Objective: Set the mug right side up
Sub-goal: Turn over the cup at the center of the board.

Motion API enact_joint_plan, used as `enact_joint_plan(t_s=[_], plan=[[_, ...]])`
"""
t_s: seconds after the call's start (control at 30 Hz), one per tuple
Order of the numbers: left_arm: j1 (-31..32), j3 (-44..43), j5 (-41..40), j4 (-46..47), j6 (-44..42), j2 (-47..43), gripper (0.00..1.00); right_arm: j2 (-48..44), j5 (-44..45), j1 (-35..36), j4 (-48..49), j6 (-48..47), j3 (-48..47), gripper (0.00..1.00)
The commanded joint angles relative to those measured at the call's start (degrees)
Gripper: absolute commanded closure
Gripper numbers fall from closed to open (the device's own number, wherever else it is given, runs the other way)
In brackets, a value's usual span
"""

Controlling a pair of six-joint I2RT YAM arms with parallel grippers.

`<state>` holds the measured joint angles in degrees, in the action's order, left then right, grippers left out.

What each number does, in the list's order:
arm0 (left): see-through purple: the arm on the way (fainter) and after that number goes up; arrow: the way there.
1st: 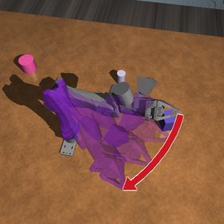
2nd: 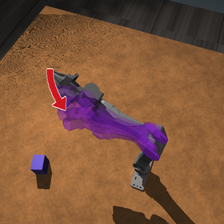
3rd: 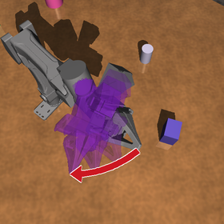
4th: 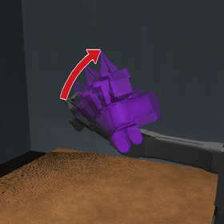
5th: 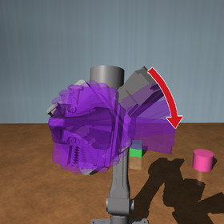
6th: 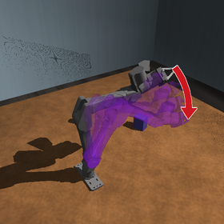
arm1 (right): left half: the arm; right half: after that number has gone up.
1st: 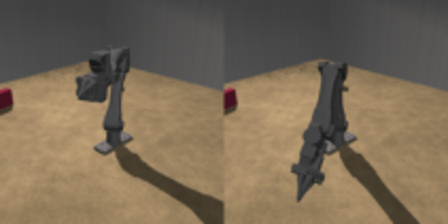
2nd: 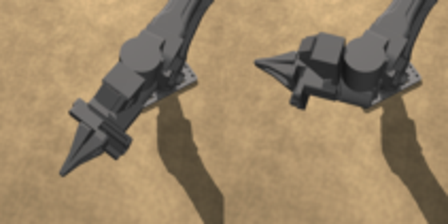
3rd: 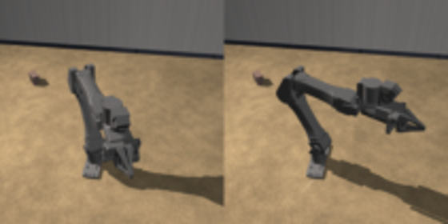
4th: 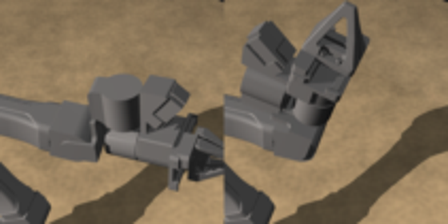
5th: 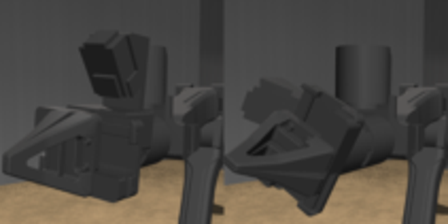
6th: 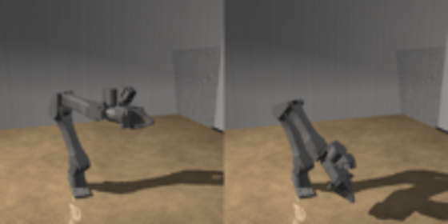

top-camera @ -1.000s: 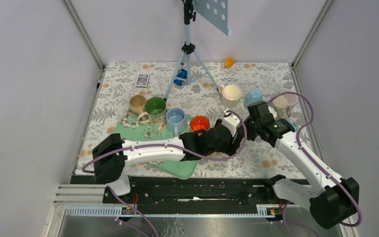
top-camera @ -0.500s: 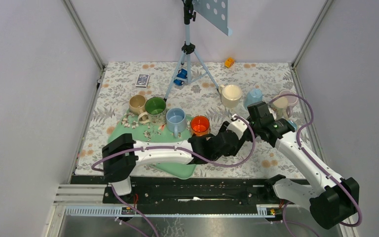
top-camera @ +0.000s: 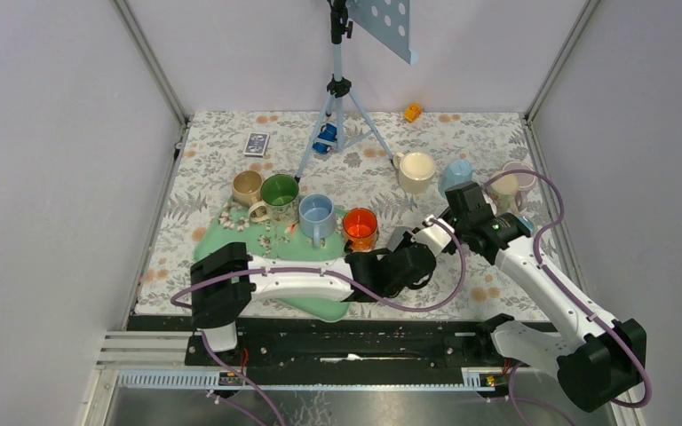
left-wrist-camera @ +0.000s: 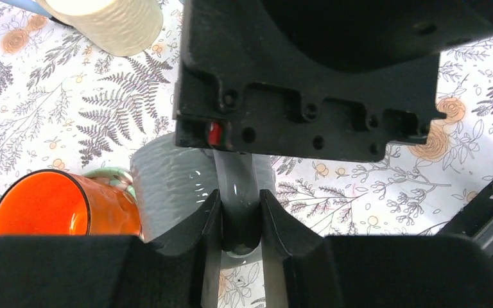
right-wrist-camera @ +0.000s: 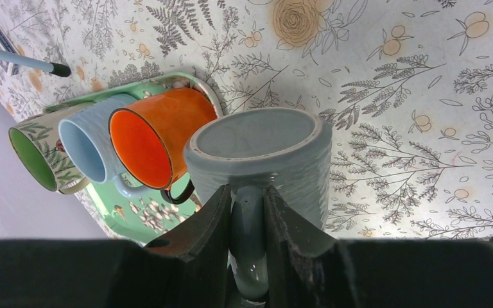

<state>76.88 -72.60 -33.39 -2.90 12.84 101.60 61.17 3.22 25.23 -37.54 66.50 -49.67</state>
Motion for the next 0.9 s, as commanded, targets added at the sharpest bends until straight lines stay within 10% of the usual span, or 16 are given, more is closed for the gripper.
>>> enact_joint_plan(t_s=[0.0,0.23,0.53,0.87], plan=[[0.0,-2.6,-1.2,2.7,-0.9,0.0,0.78,-1.3,-1.9,0.3,3.2,1.4,-2.0,1.00],[-0.1,-2.7,0.1,2.7,1.2,-1.2,1.00,-1.8,-1.9,0.3,3.8,0.0,-1.4,1.00],[-2.6,-0.8,5.6,2.7,6.3,-4.6,1.00,-4.8,-2.1,0.3,9.1,-3.0,1.7,0.39],[-6.2,1.0,12.9,0.6,12.7,-9.2,1.00,-7.1,2.9,0.3,8.2,-6.7,0.9,0.01]])
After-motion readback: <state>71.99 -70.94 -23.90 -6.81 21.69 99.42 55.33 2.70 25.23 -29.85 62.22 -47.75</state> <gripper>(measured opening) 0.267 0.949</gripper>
